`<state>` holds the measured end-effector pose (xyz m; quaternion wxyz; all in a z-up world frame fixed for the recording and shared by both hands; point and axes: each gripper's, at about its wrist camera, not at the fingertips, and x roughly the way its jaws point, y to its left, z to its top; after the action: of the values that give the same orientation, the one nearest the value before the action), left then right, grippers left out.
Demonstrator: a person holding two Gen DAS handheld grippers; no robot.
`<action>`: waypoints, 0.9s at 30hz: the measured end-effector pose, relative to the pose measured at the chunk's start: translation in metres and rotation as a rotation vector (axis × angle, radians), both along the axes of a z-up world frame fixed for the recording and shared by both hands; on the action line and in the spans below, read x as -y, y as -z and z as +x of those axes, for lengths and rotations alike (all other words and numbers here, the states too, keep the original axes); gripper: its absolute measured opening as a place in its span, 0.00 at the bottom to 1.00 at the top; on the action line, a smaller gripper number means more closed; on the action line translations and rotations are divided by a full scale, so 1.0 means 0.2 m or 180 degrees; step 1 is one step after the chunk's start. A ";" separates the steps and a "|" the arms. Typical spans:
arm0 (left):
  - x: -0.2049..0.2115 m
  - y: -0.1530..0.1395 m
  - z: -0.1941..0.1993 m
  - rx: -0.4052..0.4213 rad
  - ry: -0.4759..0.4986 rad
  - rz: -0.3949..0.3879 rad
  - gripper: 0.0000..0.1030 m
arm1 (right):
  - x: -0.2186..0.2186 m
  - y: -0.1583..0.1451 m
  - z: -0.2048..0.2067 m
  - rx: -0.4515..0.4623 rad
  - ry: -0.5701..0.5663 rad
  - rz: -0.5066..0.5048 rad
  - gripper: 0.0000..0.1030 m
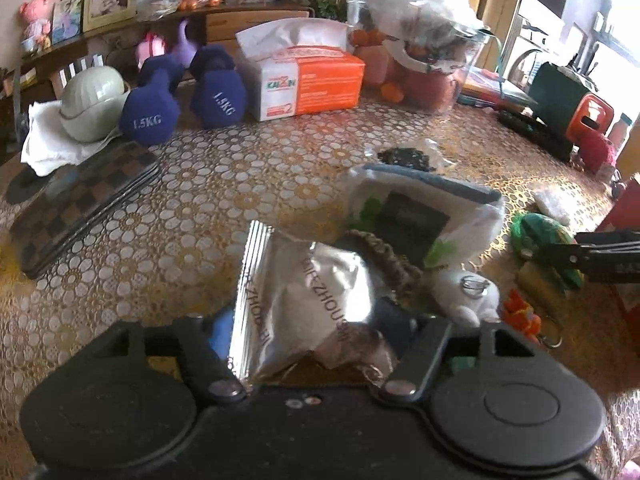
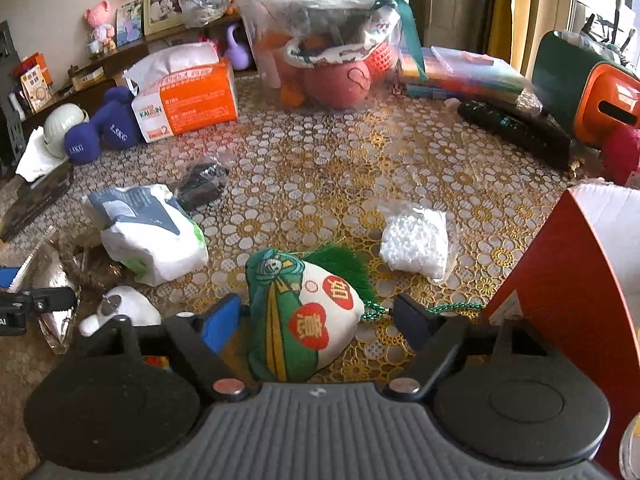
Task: Organize objects
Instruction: 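Grasp the silver foil bag with the left tool while the right tool grasps the green pouch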
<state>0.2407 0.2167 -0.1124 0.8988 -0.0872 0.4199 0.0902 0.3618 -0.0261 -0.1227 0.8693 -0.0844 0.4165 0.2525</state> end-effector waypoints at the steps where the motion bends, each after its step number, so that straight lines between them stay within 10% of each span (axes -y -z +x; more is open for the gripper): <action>1: 0.01 0.00 0.00 0.0003 0.0002 0.0023 0.63 | 0.00 0.00 0.00 -0.0014 0.0006 0.0006 0.74; 10: 0.03 -0.05 -0.02 -0.0031 -0.0002 0.0019 0.53 | 0.03 -0.01 0.00 -0.0047 0.0088 0.0068 0.52; 27: 0.17 -0.49 -0.25 0.0071 0.0047 -0.0319 0.52 | 0.34 -0.53 -0.31 0.0165 -0.0102 0.0391 0.52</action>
<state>0.1906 0.1818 -0.0147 0.8986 -0.1300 0.4145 0.0614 0.3005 -0.0944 -0.0168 0.8792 -0.0442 0.3761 0.2892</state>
